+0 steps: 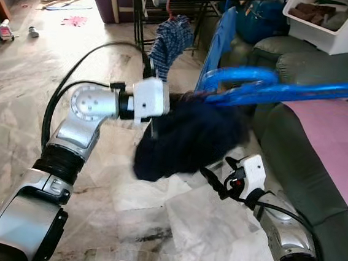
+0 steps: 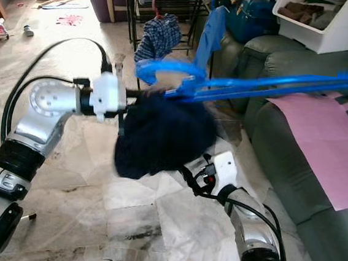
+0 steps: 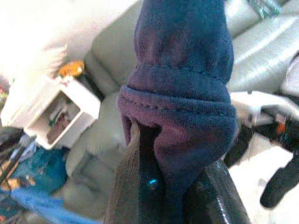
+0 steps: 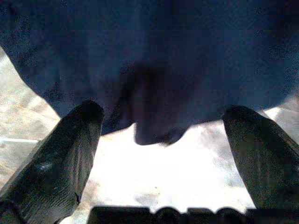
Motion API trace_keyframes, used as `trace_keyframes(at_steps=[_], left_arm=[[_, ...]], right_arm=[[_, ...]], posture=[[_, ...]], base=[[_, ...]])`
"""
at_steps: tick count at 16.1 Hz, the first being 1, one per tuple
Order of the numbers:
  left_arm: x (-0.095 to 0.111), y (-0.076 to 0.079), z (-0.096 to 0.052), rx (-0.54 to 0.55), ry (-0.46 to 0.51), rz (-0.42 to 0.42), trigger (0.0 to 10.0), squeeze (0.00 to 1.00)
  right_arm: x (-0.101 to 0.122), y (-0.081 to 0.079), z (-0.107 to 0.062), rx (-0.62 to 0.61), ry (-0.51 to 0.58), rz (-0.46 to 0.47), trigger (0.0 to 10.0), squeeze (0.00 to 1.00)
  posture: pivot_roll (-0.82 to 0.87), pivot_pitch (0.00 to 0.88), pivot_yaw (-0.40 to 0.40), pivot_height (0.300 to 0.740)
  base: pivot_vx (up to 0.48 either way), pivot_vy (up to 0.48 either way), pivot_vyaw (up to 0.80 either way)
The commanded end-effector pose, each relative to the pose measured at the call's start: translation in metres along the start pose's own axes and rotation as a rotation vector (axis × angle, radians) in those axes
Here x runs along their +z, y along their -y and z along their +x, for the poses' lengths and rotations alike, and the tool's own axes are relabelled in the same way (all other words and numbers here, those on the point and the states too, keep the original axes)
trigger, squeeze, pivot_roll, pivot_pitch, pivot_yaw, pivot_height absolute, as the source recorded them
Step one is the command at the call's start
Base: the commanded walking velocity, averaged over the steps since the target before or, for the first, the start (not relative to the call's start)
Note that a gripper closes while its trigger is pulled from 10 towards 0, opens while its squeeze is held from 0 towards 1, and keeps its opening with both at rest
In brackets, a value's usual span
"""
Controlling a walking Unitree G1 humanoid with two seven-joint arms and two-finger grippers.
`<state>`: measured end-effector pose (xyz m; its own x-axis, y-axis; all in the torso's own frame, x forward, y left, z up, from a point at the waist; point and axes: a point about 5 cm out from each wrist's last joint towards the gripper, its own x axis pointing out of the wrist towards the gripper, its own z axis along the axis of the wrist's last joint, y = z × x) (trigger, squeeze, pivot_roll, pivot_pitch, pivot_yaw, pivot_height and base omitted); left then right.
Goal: Hang hanger
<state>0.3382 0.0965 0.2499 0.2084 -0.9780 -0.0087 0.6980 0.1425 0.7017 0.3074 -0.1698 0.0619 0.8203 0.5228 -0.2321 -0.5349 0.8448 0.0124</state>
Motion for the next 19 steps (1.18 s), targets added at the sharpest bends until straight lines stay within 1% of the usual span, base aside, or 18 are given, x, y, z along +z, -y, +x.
trace_keyframes(at_steps=[1, 2, 3, 4, 5, 6, 7, 8, 9, 10, 11, 13, 15, 16, 18, 19], left_arm=[[0.014, -0.010, -0.002, 0.027, 0.060, 0.010, 0.0, 0.00], [0.014, -0.010, -0.003, 0.027, 0.060, 0.007, 0.0, 0.00], [0.011, -0.007, -0.006, 0.019, 0.031, -0.001, 0.0, 0.00], [0.002, -0.002, -0.009, 0.012, -0.024, 0.004, 0.0, 0.00], [-0.011, 0.002, -0.011, 0.022, -0.097, 0.002, 0.0, 0.00], [-0.019, 0.005, -0.013, 0.024, -0.148, 0.001, 0.0, 0.00], [-0.031, 0.012, -0.015, 0.011, -0.205, 0.012, 0.0, 0.00], [-0.038, 0.015, -0.016, 0.022, -0.236, -0.012, 0.0, 0.00], [-0.043, 0.019, -0.016, 0.011, -0.255, -0.014, 0.0, 0.00], [-0.045, 0.021, -0.014, 0.011, -0.259, -0.012, 0.0, 0.00], [-0.046, 0.021, -0.013, 0.005, -0.260, -0.001, 0.0, 0.00], [-0.044, 0.021, -0.008, -0.002, -0.241, 0.013, 0.0, 0.00], [-0.040, 0.019, -0.006, -0.011, -0.215, 0.029, 0.0, 0.00], [-0.037, 0.018, -0.004, -0.017, -0.194, 0.037, 0.0, 0.00], [-0.030, 0.016, -0.001, -0.025, -0.161, 0.051, 0.0, 0.00], [-0.027, 0.016, 0.001, -0.025, -0.148, 0.057, 0.0, 0.00]], right_arm=[[0.004, 0.002, 0.003, -0.025, 0.015, -0.007, 0.0, 0.00], [0.007, 0.003, 0.004, -0.030, 0.036, 0.005, 0.0, 0.00], [0.016, 0.003, 0.005, -0.009, 0.088, 0.020, 0.0, 0.00], [0.024, -0.002, 0.004, 0.067, 0.112, 0.009, 8.2, 0.00], [0.030, -0.011, -0.001, 0.176, 0.110, -0.037, 10.0, 0.00], [0.034, -0.018, -0.006, 0.248, 0.110, -0.057, 10.0, 0.00], [0.043, -0.027, -0.015, 0.343, 0.128, -0.115, 10.0, 0.00], [0.050, -0.032, -0.023, 0.407, 0.144, -0.115, 10.0, 0.00], [0.057, -0.032, -0.032, 0.438, 0.155, -0.101, 10.0, 1.00], [0.059, -0.029, -0.038, 0.436, 0.145, -0.121, 10.0, 1.00], [0.058, -0.025, -0.042, 0.410, 0.127, -0.159, 10.0, 1.00], [0.053, -0.004, -0.047, 0.292, 0.078, -0.234, 10.0, 1.00], [0.049, 0.007, -0.045, 0.216, 0.045, -0.271, 10.0, 1.00], [0.048, 0.008, -0.042, 0.196, 0.042, -0.272, 10.0, 1.00], [0.046, 0.008, -0.034, 0.182, 0.057, -0.261, 10.0, 0.22], [0.044, 0.008, -0.031, 0.172, 0.055, -0.258, 10.0, 0.00]], posture=[[0.05, 0.088, -0.012, 0.740], [0.05, 0.088, -0.012, 0.740], [0.05, 0.087, -0.014, 0.740], [0.05, 0.086, -0.013, 0.740], [0.04, 0.086, -0.012, 0.740], [0.04, 0.086, -0.011, 0.740], [0.03, 0.086, -0.010, 0.740], [0.03, 0.085, -0.008, 0.740], [0.02, 0.085, -0.005, 0.740], [0.01, 0.086, -0.002, 0.740], [0.01, 0.086, -0.002, 0.740], [0.01, 0.085, 0.006, 0.740], [0.01, 0.085, 0.007, 0.740], [0.02, 0.084, 0.006, 0.740], [0.02, 0.082, 0.004, 0.740], [0.03, 0.081, 0.003, 0.740]], base=[[0.000, 0.000, 0.00], [0.000, 0.000, 0.00], [0.000, 0.000, 0.00], [0.000, 0.000, 0.00], [0.000, 0.000, 0.00], [0.000, 0.000, 0.00], [0.000, 0.000, 0.00], [0.000, 0.000, 0.00], [0.000, 0.000, 0.00], [0.000, 0.000, 0.00], [0.000, 0.000, 0.00], [0.000, 0.000, 0.00], [0.000, 0.000, 0.00], [0.000, 0.000, 0.00], [0.000, 0.000, 0.00], [0.000, 0.000, 0.00]])
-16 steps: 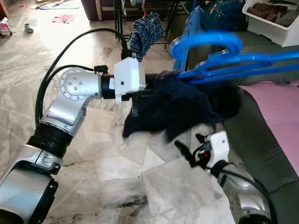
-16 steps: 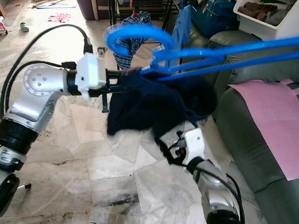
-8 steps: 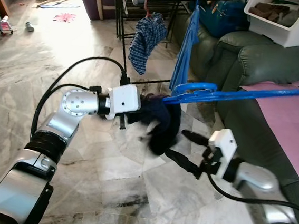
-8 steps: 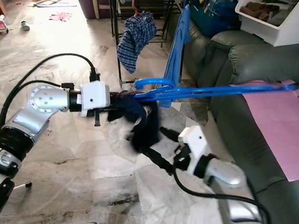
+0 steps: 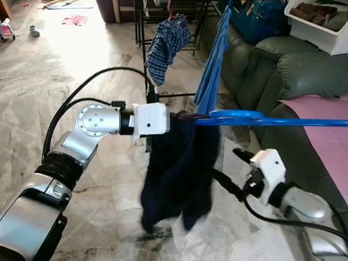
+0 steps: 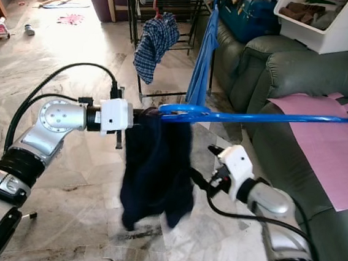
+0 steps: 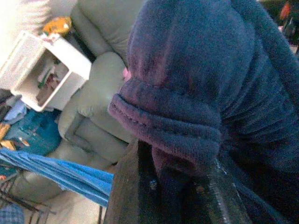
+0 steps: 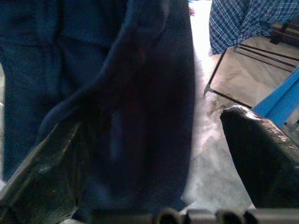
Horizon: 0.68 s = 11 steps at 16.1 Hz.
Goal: Hang hanger
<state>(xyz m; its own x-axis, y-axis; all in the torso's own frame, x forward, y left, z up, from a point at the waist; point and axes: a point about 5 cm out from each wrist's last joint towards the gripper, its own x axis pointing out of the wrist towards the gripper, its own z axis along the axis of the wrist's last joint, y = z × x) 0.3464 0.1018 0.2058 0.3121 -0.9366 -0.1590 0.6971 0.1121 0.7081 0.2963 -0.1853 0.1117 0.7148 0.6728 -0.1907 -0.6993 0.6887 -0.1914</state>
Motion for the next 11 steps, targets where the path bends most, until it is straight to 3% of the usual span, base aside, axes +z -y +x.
trace_keyframes(at_steps=[1, 4, 7, 9, 11], left_arm=[[0.015, -0.010, 0.004, 0.007, 0.051, 0.053, 0.0, 0.00], [0.023, -0.009, 0.008, -0.005, 0.082, 0.057, 0.0, 0.00], [0.021, -0.008, 0.007, -0.006, 0.073, 0.054, 0.0, 0.00], [0.003, -0.004, 0.002, 0.017, -0.013, 0.015, 0.0, 0.00], [-0.004, -0.001, 0.000, 0.022, -0.038, -0.008, 0.0, 0.00]], right_arm=[[-0.003, 0.002, 0.004, -0.018, -0.007, -0.006, 10.0, 0.00], [0.001, 0.009, 0.016, -0.071, 0.029, 0.004, 10.0, 0.00], [0.004, 0.011, 0.015, -0.053, 0.049, 0.007, 10.0, 0.00], [0.007, 0.010, 0.006, 0.062, 0.014, -0.049, 10.0, 0.00], [0.004, 0.007, -0.002, 0.129, -0.026, -0.043, 10.0, 0.00]], posture=[[0.03, 0.080, 0.002, 0.740], [0.04, 0.078, -0.002, 0.740], [0.04, 0.078, -0.003, 0.740], [0.03, 0.081, 0.002, 0.740], [0.03, 0.081, 0.005, 0.740]], base=[[0.000, 0.000, 0.00], [0.000, 0.000, 0.00], [0.000, 0.000, 0.00], [0.000, 0.000, 0.00], [0.000, 0.000, 0.00]])
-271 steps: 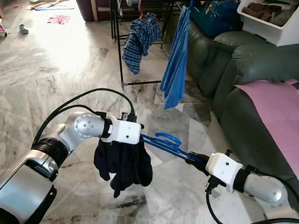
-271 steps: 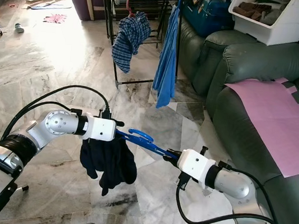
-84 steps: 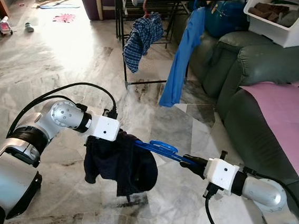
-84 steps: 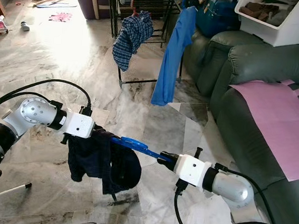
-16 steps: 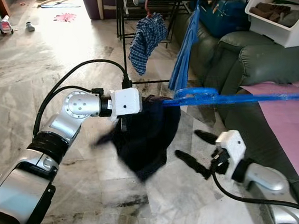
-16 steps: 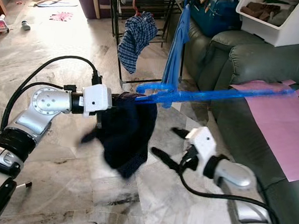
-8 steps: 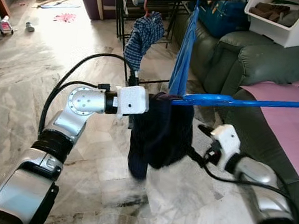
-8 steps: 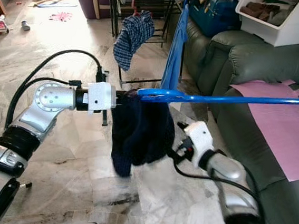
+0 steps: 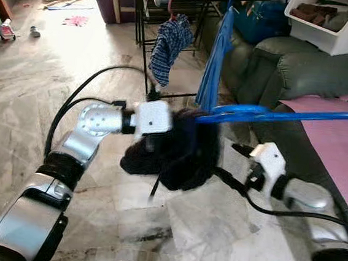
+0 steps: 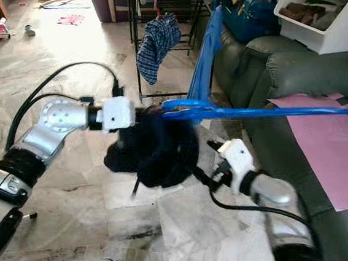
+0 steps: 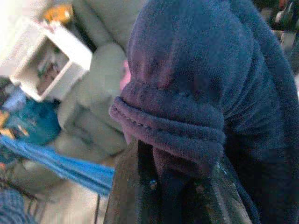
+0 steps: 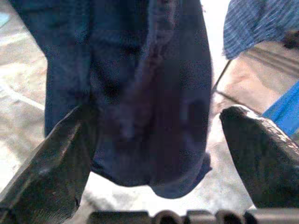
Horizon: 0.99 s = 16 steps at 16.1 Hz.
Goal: Hang hanger
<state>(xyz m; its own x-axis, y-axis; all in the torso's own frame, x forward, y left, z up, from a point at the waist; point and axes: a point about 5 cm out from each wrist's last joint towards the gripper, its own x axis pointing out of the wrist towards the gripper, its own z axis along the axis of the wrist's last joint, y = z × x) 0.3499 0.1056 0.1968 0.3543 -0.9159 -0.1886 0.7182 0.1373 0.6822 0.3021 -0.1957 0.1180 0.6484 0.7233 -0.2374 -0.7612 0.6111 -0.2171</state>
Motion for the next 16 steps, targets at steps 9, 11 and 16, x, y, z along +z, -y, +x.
trace_keyframes(at_steps=[9, 11, 16], left_arm=[[0.025, -0.005, 0.005, -0.007, 0.115, 0.035, 0.0, 0.00], [0.037, -0.008, 0.004, -0.005, 0.172, 0.022, 0.0, 0.00], [0.074, -0.027, -0.005, 0.058, 0.329, -0.022, 0.0, 0.00]], right_arm=[[-0.004, 0.025, 0.006, -0.269, -0.050, -0.105, 10.0, 0.00], [-0.013, 0.028, 0.006, -0.329, -0.083, -0.103, 10.0, 0.00], [-0.062, 0.028, -0.003, -0.540, -0.242, 0.121, 10.0, 0.00]], posture=[[0.04, 0.084, 0.000, 0.740], [0.05, 0.084, -0.005, 0.740], [0.07, 0.086, -0.017, 0.740]], base=[[0.000, 0.000, 0.00], [0.000, 0.000, 0.00], [0.000, 0.000, 0.00]])
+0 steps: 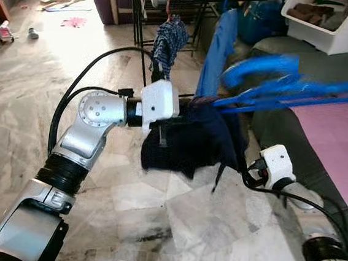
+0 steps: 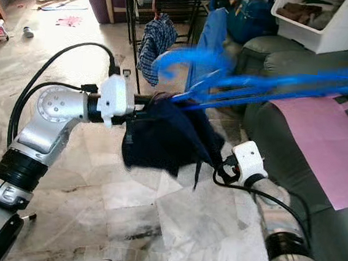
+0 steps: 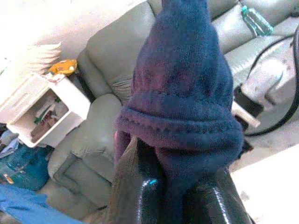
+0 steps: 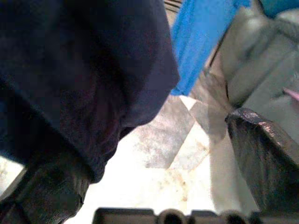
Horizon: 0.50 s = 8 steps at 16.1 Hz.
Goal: Hang hanger
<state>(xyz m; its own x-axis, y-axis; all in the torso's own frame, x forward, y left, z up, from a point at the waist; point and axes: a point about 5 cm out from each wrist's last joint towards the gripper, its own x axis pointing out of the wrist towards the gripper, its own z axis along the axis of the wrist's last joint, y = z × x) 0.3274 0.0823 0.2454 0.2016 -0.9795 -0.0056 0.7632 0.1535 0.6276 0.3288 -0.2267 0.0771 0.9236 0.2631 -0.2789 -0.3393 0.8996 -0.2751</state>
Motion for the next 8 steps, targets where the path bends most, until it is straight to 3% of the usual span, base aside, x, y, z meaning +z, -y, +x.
trace_keyframes(at_steps=[1, 2, 3, 4, 6, 7, 8], left_arm=[[0.024, -0.015, -0.006, 0.060, 0.092, 0.049, 0.0, 0.00], [0.026, -0.018, -0.009, 0.083, 0.092, 0.038, 0.0, 0.00], [0.022, -0.019, -0.012, 0.094, 0.071, 0.038, 0.0, 0.00], [0.017, -0.019, -0.015, 0.109, 0.046, 0.034, 0.0, 0.00], [-0.001, -0.014, -0.024, 0.133, -0.013, -0.002, 0.0, 0.00], [-0.022, -0.002, -0.033, 0.115, -0.093, -0.044, 0.0, 0.00], [-0.032, 0.005, -0.037, 0.097, -0.140, -0.050, 0.0, 0.00]], right_arm=[[-0.022, 0.001, -0.006, -0.039, -0.096, 0.047, 10.0, 0.00], [-0.028, 0.001, -0.008, -0.058, -0.114, 0.069, 10.0, 0.00], [-0.033, 0.005, -0.011, -0.095, -0.129, 0.112, 3.2, 0.00], [-0.036, 0.013, -0.015, -0.141, -0.130, 0.150, 0.0, 0.00], [-0.035, 0.033, -0.024, -0.245, -0.107, 0.224, 0.0, 0.00], [-0.029, 0.056, -0.032, -0.355, -0.056, 0.278, 0.0, 0.00], [-0.023, 0.067, -0.036, -0.406, -0.022, 0.298, 0.0, 0.00]], posture=[[0.07, 0.086, -0.018, 0.740], [0.07, 0.086, -0.020, 0.740], [0.07, 0.087, -0.021, 0.740], [0.06, 0.087, -0.022, 0.740], [0.05, 0.089, -0.021, 0.740], [0.04, 0.092, -0.016, 0.740], [0.03, 0.093, -0.014, 0.740]], base=[[0.000, 0.000, 0.00], [0.000, 0.000, 0.00], [0.000, 0.000, 0.00], [0.000, 0.000, 0.00], [0.000, 0.000, 0.00], [0.000, 0.000, 0.00], [0.000, 0.000, 0.00]])
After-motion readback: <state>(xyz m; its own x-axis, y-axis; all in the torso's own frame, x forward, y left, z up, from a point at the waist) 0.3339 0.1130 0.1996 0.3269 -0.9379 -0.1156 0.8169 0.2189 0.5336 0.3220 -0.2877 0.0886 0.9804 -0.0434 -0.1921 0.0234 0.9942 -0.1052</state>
